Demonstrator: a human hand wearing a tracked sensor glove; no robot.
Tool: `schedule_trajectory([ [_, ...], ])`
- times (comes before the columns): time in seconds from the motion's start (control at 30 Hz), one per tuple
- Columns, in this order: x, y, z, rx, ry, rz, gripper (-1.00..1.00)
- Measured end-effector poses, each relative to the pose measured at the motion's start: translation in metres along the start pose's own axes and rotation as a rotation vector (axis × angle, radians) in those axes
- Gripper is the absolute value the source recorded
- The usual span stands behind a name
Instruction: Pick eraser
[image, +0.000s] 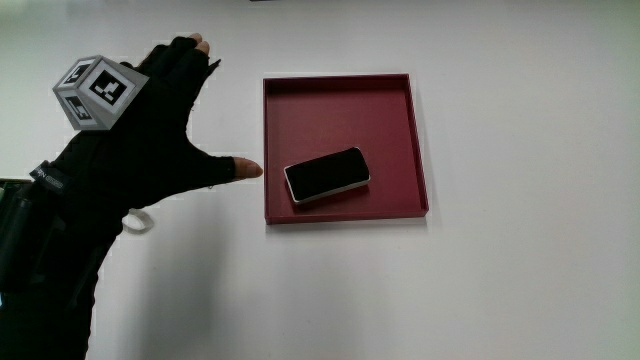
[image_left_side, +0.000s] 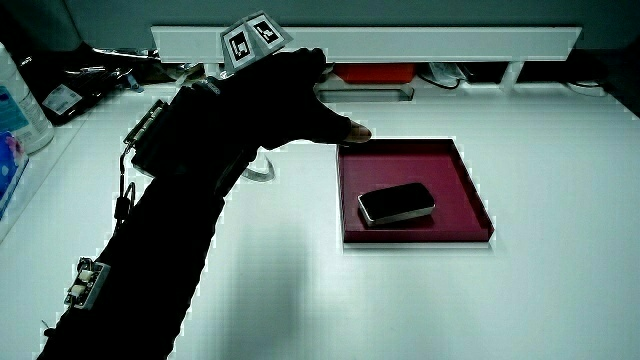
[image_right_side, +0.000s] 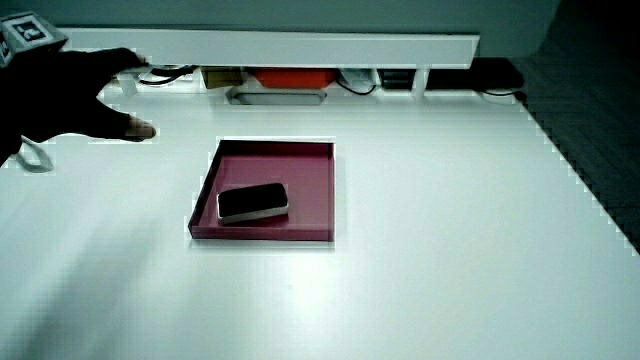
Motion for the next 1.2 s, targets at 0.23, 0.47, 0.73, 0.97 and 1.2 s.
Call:
schedule_trajectory([
  [0.23, -0.004, 0.006, -0.011, 0.01, -0.036, -0.032, 0.0],
  [0.47, -0.004, 0.022, -0.041, 0.006, -0.162, -0.087, 0.0],
  [0.73, -0.009, 0.047, -0.083, -0.048, -0.177, -0.049, 0.0],
  [0.97, 0.0, 0.057, -0.11, -0.105, -0.104, 0.064, 0.0],
  [1.2, -0.003, 0.075, -0.143, -0.118, -0.058, 0.083, 0.0],
])
